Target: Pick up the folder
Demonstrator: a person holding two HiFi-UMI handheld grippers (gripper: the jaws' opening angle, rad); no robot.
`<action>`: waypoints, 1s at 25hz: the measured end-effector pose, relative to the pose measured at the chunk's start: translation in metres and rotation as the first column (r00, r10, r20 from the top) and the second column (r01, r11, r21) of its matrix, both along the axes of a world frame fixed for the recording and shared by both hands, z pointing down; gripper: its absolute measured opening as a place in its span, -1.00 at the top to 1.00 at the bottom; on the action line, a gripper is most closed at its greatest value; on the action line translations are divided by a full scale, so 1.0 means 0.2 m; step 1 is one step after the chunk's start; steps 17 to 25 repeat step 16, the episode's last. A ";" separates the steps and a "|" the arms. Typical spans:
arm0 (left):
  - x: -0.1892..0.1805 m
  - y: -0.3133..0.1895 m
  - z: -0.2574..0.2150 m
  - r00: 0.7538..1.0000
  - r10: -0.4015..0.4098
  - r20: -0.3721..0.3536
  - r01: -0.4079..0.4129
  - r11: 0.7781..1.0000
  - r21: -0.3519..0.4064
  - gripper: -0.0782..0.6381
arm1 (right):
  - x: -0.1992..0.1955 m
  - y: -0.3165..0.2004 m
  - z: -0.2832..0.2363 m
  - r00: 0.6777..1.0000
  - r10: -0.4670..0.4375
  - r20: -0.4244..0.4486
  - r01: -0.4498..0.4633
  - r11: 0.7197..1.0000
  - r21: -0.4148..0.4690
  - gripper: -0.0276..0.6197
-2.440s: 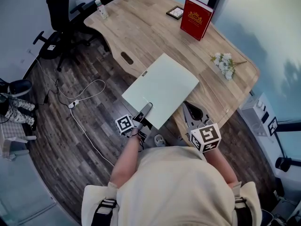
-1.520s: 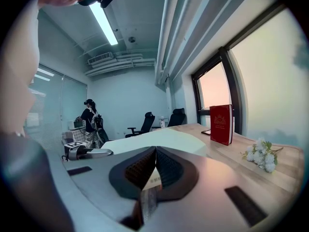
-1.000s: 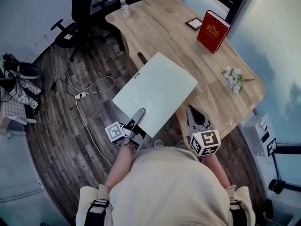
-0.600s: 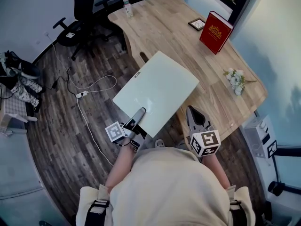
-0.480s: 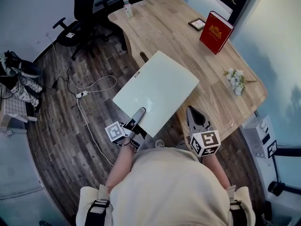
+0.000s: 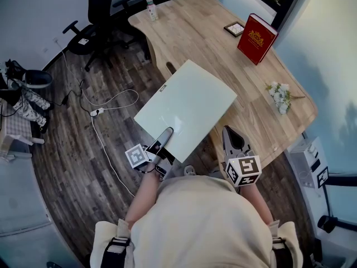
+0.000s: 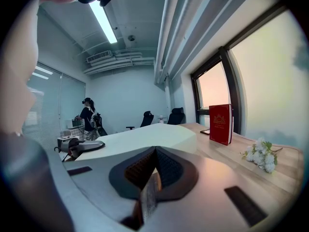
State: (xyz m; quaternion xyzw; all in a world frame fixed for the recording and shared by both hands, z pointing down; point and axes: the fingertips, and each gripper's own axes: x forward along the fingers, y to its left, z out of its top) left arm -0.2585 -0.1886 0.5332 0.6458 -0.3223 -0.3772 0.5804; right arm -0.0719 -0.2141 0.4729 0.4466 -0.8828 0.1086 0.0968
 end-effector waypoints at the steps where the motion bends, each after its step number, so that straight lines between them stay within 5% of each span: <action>1: 0.00 0.00 0.00 1.000 0.000 -0.001 0.000 1.000 0.000 0.00 | 0.00 0.00 0.00 1.000 0.000 -0.001 0.000 1.000 0.000 0.86; 25: -0.01 -0.01 0.02 1.000 0.002 0.000 -0.002 1.000 -0.006 0.00 | -0.01 -0.01 0.00 1.000 -0.016 -0.002 0.016 1.000 0.009 0.86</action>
